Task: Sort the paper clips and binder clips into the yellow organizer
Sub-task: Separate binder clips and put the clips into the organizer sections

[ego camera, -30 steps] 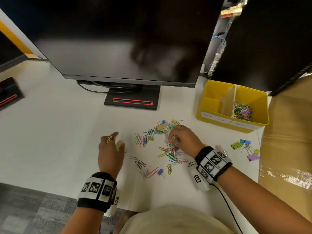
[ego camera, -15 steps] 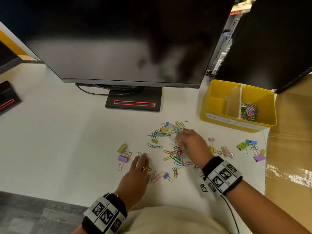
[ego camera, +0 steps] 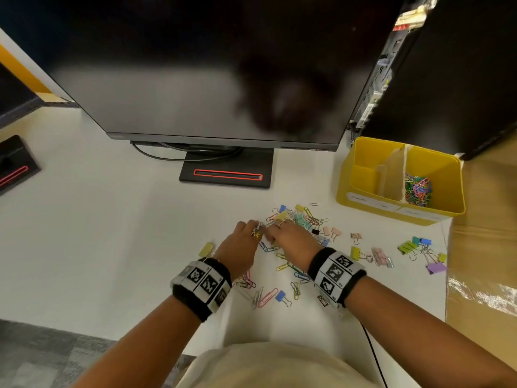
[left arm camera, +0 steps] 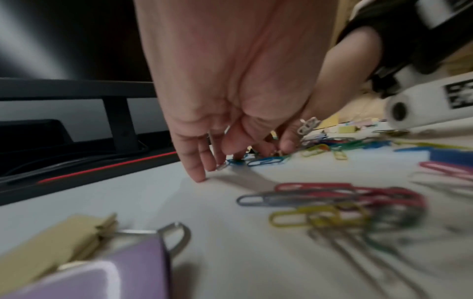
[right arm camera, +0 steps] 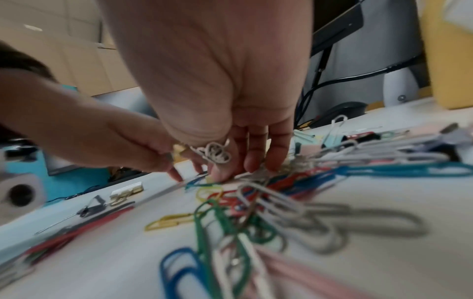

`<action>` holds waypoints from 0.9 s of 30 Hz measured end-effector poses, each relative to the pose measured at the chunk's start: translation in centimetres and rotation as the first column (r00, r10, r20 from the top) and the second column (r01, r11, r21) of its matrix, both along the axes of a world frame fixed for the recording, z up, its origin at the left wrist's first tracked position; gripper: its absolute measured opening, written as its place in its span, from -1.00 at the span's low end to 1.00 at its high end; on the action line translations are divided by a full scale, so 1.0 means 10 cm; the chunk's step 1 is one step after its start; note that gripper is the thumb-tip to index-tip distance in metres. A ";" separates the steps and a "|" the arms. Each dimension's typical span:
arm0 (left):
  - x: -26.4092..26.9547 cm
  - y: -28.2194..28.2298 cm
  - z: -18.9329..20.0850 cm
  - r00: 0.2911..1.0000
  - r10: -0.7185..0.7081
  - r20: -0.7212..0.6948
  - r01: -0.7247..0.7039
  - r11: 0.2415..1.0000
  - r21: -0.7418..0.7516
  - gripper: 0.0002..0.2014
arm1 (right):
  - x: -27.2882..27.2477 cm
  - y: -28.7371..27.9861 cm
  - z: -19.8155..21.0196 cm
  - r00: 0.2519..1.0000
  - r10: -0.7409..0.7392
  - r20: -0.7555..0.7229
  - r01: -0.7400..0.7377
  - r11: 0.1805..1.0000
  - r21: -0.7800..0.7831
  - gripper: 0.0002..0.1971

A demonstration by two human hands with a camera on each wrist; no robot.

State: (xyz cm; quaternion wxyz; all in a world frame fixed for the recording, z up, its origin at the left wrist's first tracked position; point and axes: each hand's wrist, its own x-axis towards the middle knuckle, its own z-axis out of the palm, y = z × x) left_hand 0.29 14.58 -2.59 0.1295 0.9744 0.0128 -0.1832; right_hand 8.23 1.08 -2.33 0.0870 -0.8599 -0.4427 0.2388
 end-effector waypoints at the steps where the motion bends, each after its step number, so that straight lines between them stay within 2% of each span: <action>1: -0.08 0.00 -0.02 1.000 -0.006 -0.001 0.006 1.000 0.006 -0.35 | 0.04 -0.02 -0.01 0.999 -0.032 -0.015 0.033 0.999 0.018 -0.63; 5: -0.52 -0.13 -0.01 0.999 0.021 -0.047 -0.024 0.998 -0.060 -0.30 | 0.22 -0.04 -0.07 0.987 -0.157 -0.011 0.158 0.985 0.065 -0.63; 7: -0.70 -0.22 0.02 0.998 0.005 -0.062 -0.012 0.993 -0.119 -0.29 | 0.23 -0.04 -0.09 0.989 -0.146 0.036 0.140 0.981 0.135 -0.64; 9: -0.82 -0.24 0.00 1.000 -0.006 -0.009 0.005 0.988 -0.152 -0.34 | 0.15 -0.05 -0.11 0.998 -0.062 0.004 0.059 0.973 0.225 -0.60; 11: -0.91 -0.20 -0.02 0.991 -0.066 0.117 0.073 0.995 -0.060 -0.49 | -0.01 -0.11 -0.13 0.991 0.092 -0.101 -0.074 0.983 0.166 -0.54; 12: -0.96 -0.17 -0.01 0.993 -0.054 0.101 0.057 0.998 -0.026 -0.48 | -0.09 -0.16 -0.15 0.974 0.182 -0.136 -0.171 0.981 0.086 -0.49; 14: -1.07 -0.11 -0.03 1.000 -0.001 0.012 0.000 0.997 0.076 -0.32 | -0.21 -0.29 -0.19 0.939 0.319 -0.128 -0.329 0.941 -0.074 -0.30; 16: -1.16 -0.12 -0.08 0.991 0.065 -0.120 -0.048 0.989 0.143 -0.22 | -0.28 -0.46 -0.23 0.927 0.363 -0.097 -0.373 0.921 -0.114 -0.14; 19: -1.27 -0.26 -0.28 0.981 0.107 -0.162 -0.079 0.982 0.170 -0.18 | -0.39 -0.68 -0.15 0.917 0.372 -0.146 -0.389 0.915 -0.106 -0.13; 21: -1.26 -0.41 -0.36 0.977 0.104 -0.188 -0.079 0.988 0.136 -0.21 | -0.43 -0.83 -0.10 0.926 0.314 -0.208 -0.329 0.943 -0.045 -0.17; 23: -1.21 -0.61 -0.35 0.984 0.088 -0.153 -0.072 0.992 0.104 -0.21 | -0.37 -0.98 -0.09 0.971 0.119 -0.206 -0.095 0.988 0.119 -0.35; 25: -1.15 -0.77 -0.28 0.989 0.071 -0.131 -0.066 0.997 0.041 -0.16 | -0.27 -1.19 -0.10 0.970 -0.160 -0.184 0.208 0.937 0.281 -0.51; 27: -1.09 -0.84 -0.25 0.988 0.095 -0.121 -0.106 0.990 -0.089 -0.13 | -0.19 -1.39 -0.14 0.935 -0.325 -0.140 0.354 0.862 0.363 -0.63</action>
